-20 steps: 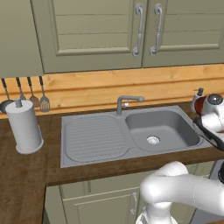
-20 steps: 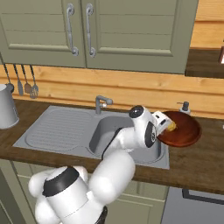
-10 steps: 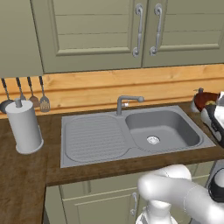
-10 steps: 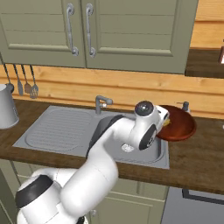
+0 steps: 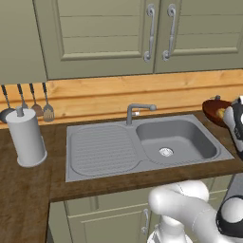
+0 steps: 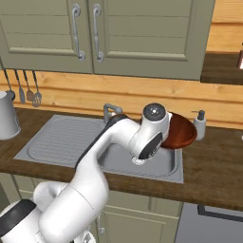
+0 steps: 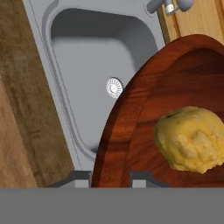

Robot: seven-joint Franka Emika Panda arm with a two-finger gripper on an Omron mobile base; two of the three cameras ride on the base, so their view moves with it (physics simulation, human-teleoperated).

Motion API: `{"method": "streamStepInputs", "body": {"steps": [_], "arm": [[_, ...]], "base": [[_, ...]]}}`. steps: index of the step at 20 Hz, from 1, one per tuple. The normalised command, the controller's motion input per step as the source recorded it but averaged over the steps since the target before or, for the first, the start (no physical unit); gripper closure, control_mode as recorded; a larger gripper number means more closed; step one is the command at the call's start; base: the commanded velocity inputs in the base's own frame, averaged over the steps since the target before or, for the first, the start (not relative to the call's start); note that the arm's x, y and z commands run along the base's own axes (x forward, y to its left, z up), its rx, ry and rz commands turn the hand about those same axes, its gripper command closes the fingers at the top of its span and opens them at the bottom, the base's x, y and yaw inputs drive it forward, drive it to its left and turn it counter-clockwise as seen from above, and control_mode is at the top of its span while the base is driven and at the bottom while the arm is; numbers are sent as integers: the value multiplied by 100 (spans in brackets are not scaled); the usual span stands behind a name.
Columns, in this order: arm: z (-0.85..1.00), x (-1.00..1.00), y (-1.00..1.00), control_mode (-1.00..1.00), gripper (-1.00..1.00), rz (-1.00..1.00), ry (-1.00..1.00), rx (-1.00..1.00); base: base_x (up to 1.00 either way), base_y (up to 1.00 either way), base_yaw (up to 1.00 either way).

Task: Pick the squash from the sink and place it in the bowl. Then pick the bowl and place it in the microwave. Then close the microwave door and press the start button.

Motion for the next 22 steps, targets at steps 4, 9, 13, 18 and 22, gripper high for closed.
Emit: {"method": "streamStepInputs", "body": {"steps": [4, 9, 13, 18, 22], "arm": [[28, -39, 70, -100, 100, 14, -3, -1], [33, -35, 84, -100, 100, 11, -6, -9], [31, -34, 82, -100, 100, 11, 0, -11], [28, -36, 62, -100, 100, 10, 0, -8], [19, -34, 50, -100, 100, 10, 0, -5]], "base": [[0, 0, 0], [0, 0, 0], [0, 0, 0], [0, 0, 0], [0, 0, 0]]}}
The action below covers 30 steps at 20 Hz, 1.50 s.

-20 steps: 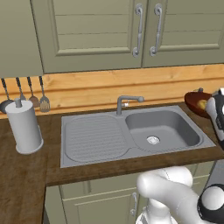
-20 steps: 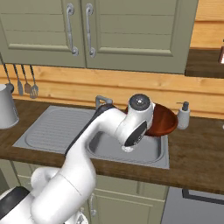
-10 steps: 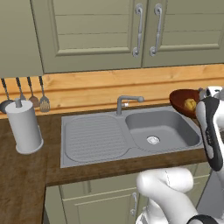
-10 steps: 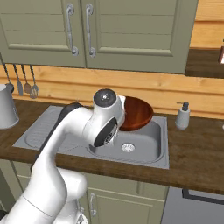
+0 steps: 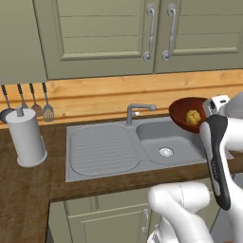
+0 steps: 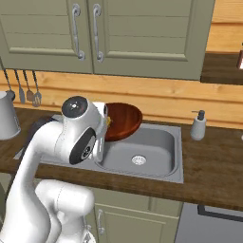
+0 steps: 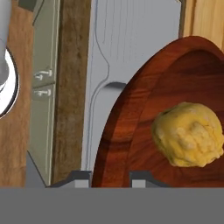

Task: Pick the squash from the sink and place it in the bowl. Then pick the bowl and place it in the microwave. Then close the microwave door and press the start button.

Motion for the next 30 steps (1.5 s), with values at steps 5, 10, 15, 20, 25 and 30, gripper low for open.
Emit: {"method": "streamStepInputs", "body": {"steps": [5, 10, 15, 20, 25, 30], "arm": [[22, -17, 52, -100, 100, 8, -3, -8], [27, -16, 27, -100, 100, 7, -2, 0], [5, -8, 0, 100, 100, 0, 0, 2], [0, 0, 0, 100, 100, 0, 0, 0], [0, 0, 0, 100, 100, 0, 0, 0], [0, 0, 0, 100, 100, 0, 0, 0]], "base": [[0, 0, 0], [0, 0, 0], [-56, 0, 0], [-86, -4, -1], [-55, -13, -41], [-1, -8, -71]]}}
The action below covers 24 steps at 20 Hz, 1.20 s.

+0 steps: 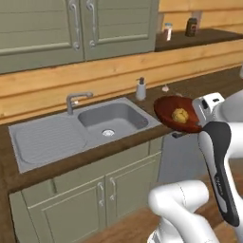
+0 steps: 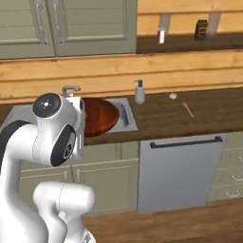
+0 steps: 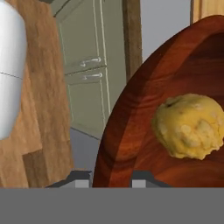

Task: Pick the squash from the sink and place it in the bowl. Then pick the bowl and place it in the microwave. Then close the microwave door and press the start button.

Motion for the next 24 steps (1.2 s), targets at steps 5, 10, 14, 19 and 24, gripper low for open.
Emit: {"method": "streamStepInputs", "body": {"steps": [5, 10, 14, 19, 24], "arm": [[0, 0, 0, 100, 100, 0, 0, 0], [0, 0, 0, 100, 100, 0, 0, 0], [0, 0, 0, 100, 100, 0, 0, 0], [0, 0, 0, 100, 100, 0, 0, 0], [0, 0, 0, 100, 100, 0, 0, 0]], "base": [[0, 0, -100], [0, 0, -100], [0, 1, -100], [0, 2, -100], [0, 6, -100]]}}
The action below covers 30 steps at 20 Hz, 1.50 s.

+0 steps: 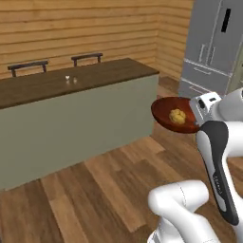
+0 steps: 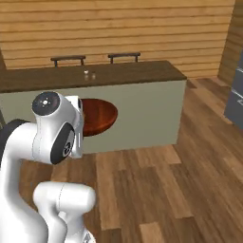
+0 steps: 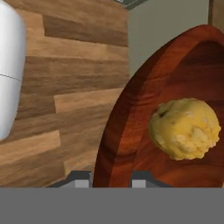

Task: Pick the squash from the sink and place it in the bowl. Then pick the bowl and place it in the microwave. Then close the microwave door and press the start button.

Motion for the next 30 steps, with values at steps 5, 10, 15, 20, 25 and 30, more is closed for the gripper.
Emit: {"method": "streamStepInputs", "body": {"steps": [5, 10, 15, 20, 25, 30], "arm": [[0, 0, 0, 100, 100, 0, 0, 0], [0, 0, 0, 100, 100, 0, 0, 0], [0, 0, 0, 100, 100, 0, 0, 0], [0, 0, 0, 100, 100, 0, 0, 0], [0, 0, 0, 100, 100, 0, 0, 0], [0, 0, 0, 100, 100, 0, 0, 0]], "base": [[6, 32, -92], [22, 48, -85], [55, 57, -74], [95, 9, -58], [100, 24, -29], [100, 8, -16]]}}
